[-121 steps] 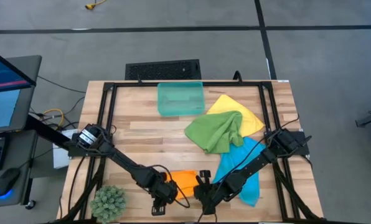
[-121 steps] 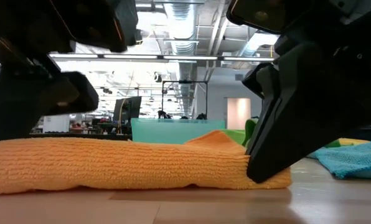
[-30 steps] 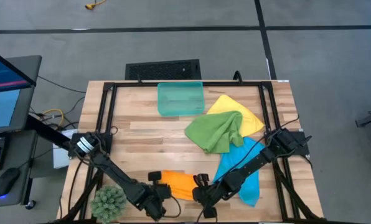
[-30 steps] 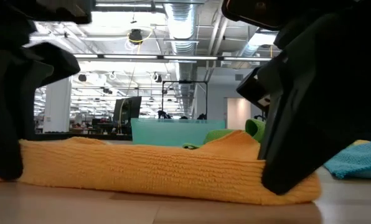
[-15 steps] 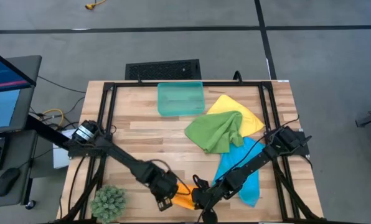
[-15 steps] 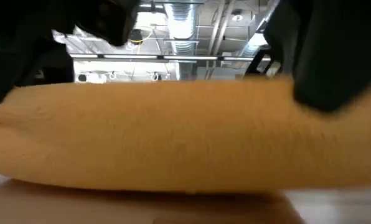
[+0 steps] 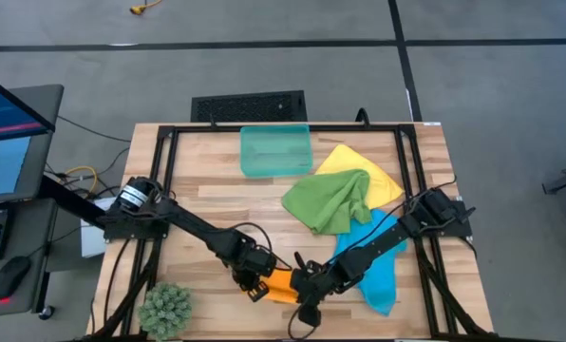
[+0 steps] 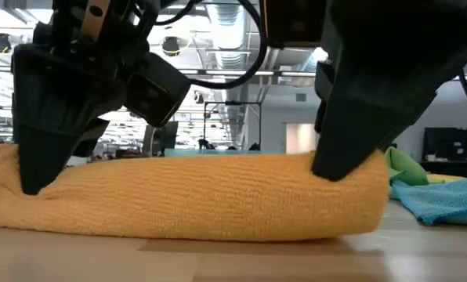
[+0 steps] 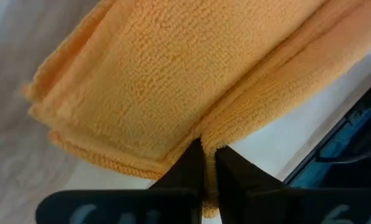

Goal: Roll microfiber towels into tight, uniform cylinder then place into a basket
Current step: Fold the orange towel

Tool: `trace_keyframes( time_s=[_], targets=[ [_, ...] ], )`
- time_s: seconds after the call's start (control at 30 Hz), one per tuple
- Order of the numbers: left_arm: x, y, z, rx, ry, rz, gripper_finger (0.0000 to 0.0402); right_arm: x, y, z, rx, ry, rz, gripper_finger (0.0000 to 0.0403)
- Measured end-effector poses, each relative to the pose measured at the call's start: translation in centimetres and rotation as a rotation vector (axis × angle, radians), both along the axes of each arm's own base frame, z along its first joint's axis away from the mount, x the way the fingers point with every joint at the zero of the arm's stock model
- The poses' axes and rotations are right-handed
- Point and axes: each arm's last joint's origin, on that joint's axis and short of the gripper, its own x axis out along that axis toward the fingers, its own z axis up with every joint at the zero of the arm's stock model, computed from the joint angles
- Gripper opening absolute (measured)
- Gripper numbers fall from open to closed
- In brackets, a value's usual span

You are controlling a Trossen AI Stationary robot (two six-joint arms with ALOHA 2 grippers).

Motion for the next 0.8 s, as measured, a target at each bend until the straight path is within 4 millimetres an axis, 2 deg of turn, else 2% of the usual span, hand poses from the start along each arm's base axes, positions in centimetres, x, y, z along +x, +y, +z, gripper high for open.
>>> trace_keyframes(
  time_s=[0.23,0.47,0.67,0.8],
  targets=[
    [-0.2,0.5,-0.4,-0.007,0.016,0.008,0.0009,0.3,-1.4,-0.3,-0.048,0.056,-0.108,0.0030],
    [-0.5,0.5,-0.5,-0.006,0.040,0.001,0.0009,0.3,-1.6,-0.4,-0.045,0.066,-0.093,0.0059],
    [-1.4,0.6,-0.7,0.003,0.127,-0.021,0.0009,0.3,-2.1,-0.6,-0.033,0.103,-0.089,0.0085],
    [-1.7,0.8,-0.7,0.019,0.143,-0.053,0.0009,0.7,-2.5,-0.5,-0.041,0.073,-0.019,0.0098]
  ],
)
